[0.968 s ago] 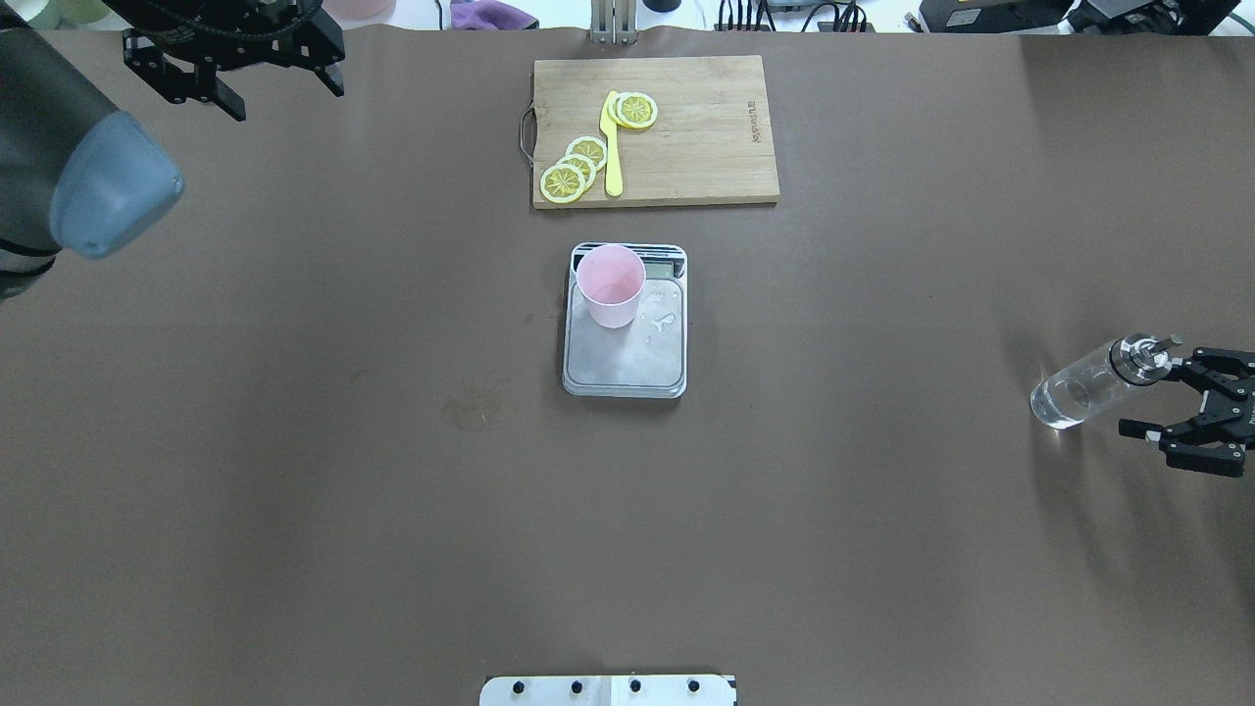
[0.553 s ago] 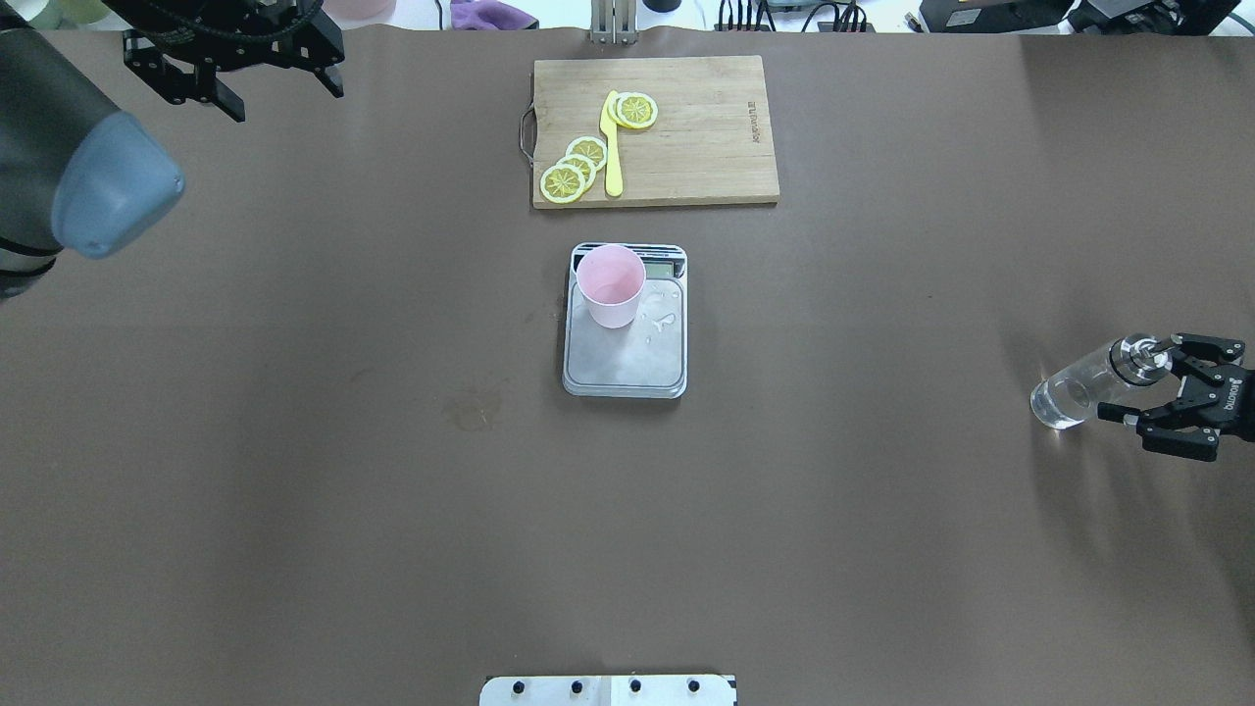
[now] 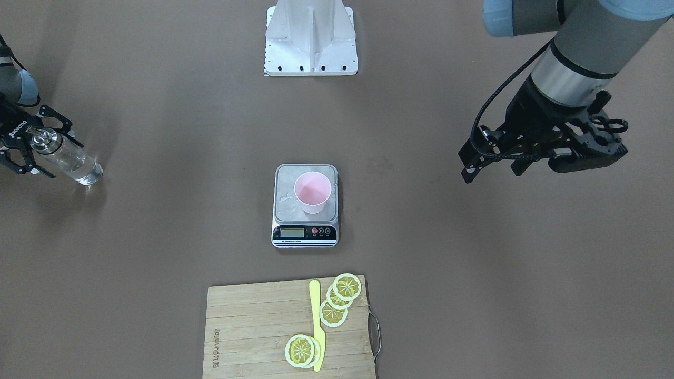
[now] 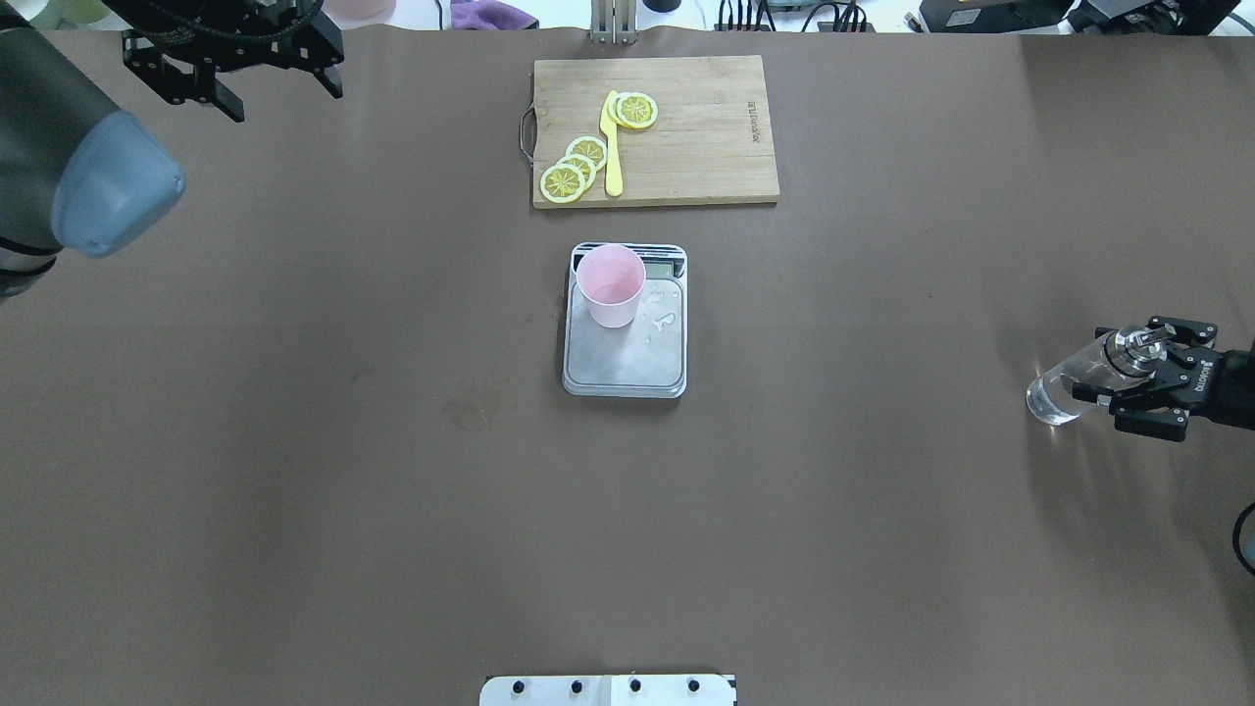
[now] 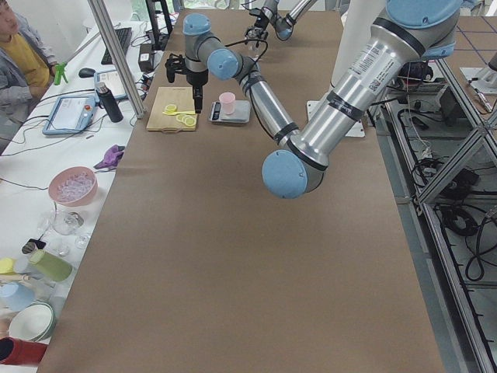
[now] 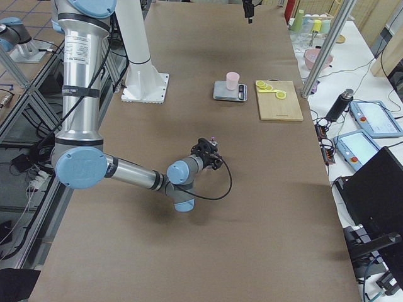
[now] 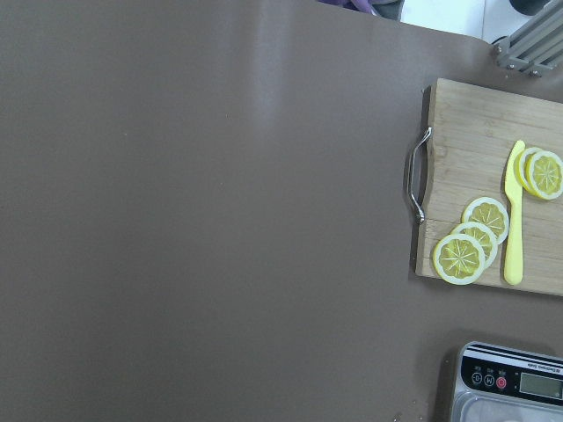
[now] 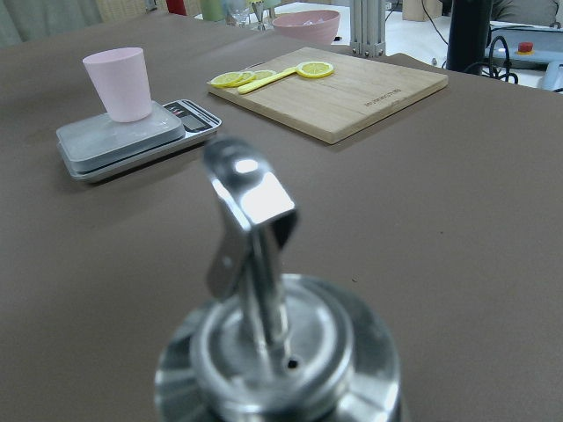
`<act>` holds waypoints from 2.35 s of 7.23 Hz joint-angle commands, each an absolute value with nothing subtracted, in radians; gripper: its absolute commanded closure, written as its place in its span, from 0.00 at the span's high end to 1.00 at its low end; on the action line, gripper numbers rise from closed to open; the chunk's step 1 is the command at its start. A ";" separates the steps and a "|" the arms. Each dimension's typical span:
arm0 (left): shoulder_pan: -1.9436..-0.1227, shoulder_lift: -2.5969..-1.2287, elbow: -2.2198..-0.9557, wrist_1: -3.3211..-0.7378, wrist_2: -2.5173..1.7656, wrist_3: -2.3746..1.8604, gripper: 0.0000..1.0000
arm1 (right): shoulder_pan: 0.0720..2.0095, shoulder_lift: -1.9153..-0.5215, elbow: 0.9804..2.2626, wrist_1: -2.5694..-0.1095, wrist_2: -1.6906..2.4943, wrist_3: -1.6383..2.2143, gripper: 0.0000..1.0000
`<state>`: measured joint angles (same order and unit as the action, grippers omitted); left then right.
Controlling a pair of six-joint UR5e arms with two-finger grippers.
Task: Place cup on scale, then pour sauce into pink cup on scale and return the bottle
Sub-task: 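Reach the right gripper to the glass sauce bottle and grasp it, then lift the sauce bottle with the right gripper and carry it toward the pink cup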
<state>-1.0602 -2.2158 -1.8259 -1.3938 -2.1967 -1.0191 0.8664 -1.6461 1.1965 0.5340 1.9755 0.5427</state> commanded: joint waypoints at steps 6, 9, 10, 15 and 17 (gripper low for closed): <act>-1.063 -2.221 -1.827 -1.388 -2.197 -1.020 0.96 | 0.838 -1.629 1.148 0.580 1.956 0.545 0.72; -1.063 -2.220 -1.827 -1.390 -2.197 -1.019 0.97 | 0.831 -1.603 1.154 0.581 1.956 0.543 0.11; -1.063 -2.220 -1.827 -1.390 -2.197 -1.020 0.97 | 0.833 -1.586 1.158 0.580 1.953 0.545 0.02; -1.065 -2.220 -1.825 -1.390 -2.197 -1.019 0.97 | 0.897 -1.502 1.351 0.137 1.916 0.554 0.00; -1.065 -2.220 -1.816 -1.391 -2.195 -1.017 0.96 | 0.907 -1.516 1.448 -0.042 1.907 0.526 0.00</act>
<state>-1.0643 -2.2196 -1.8220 -1.3908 -2.1957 -1.0175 0.8979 -1.5115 1.3960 0.0611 1.9107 0.5459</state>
